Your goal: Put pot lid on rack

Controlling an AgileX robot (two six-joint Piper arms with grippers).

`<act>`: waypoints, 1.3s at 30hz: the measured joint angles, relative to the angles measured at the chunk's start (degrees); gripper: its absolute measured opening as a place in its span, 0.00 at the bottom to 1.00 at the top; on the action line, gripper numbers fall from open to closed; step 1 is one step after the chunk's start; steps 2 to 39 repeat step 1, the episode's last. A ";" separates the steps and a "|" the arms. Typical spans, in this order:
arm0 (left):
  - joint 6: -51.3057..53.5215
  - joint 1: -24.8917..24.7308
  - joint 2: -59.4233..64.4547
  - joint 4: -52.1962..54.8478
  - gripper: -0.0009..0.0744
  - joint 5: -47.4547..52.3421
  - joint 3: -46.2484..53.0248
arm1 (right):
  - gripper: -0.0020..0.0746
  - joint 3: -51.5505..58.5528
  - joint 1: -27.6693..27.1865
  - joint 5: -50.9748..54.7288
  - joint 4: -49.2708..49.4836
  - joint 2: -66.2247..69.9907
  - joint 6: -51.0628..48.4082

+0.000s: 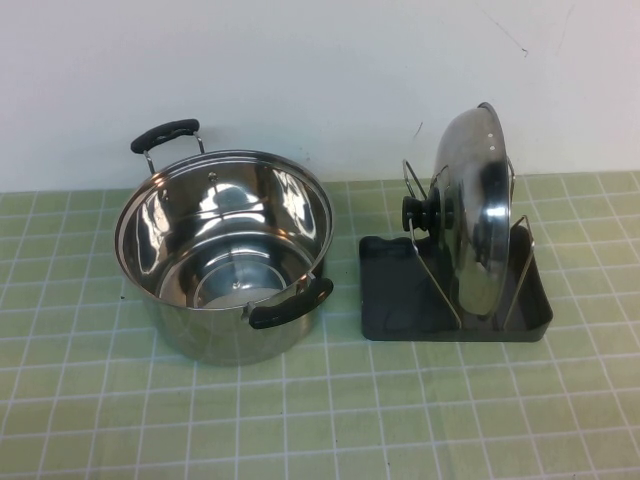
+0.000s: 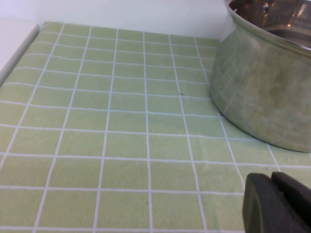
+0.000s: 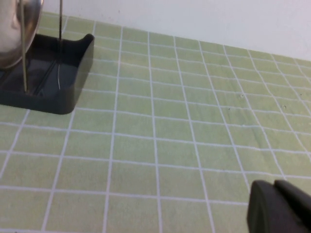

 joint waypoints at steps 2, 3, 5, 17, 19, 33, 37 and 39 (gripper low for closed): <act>0.00 0.00 0.00 0.00 0.01 0.00 0.00 | 0.02 0.00 0.00 0.00 0.14 0.00 0.00; 0.00 0.00 0.00 0.00 0.01 0.00 0.00 | 0.02 0.00 0.00 0.00 0.14 0.00 0.00; 0.00 0.00 0.00 0.00 0.01 0.00 0.00 | 0.02 0.00 0.00 0.00 0.14 0.00 0.00; 0.00 0.00 0.00 0.00 0.01 0.00 0.00 | 0.02 0.00 0.00 0.00 0.14 0.00 0.00; 0.00 0.00 0.00 0.00 0.01 0.00 0.00 | 0.02 0.00 0.00 0.00 0.14 0.00 0.00; 0.00 0.00 0.00 0.00 0.01 0.00 0.00 | 0.02 0.00 0.00 0.00 0.14 0.00 0.00; 0.00 0.00 0.00 0.00 0.01 0.00 0.00 | 0.02 0.00 0.00 0.00 0.14 0.00 0.00; 0.00 0.00 0.00 0.00 0.01 0.00 0.00 | 0.02 0.00 0.00 0.00 0.14 0.00 0.00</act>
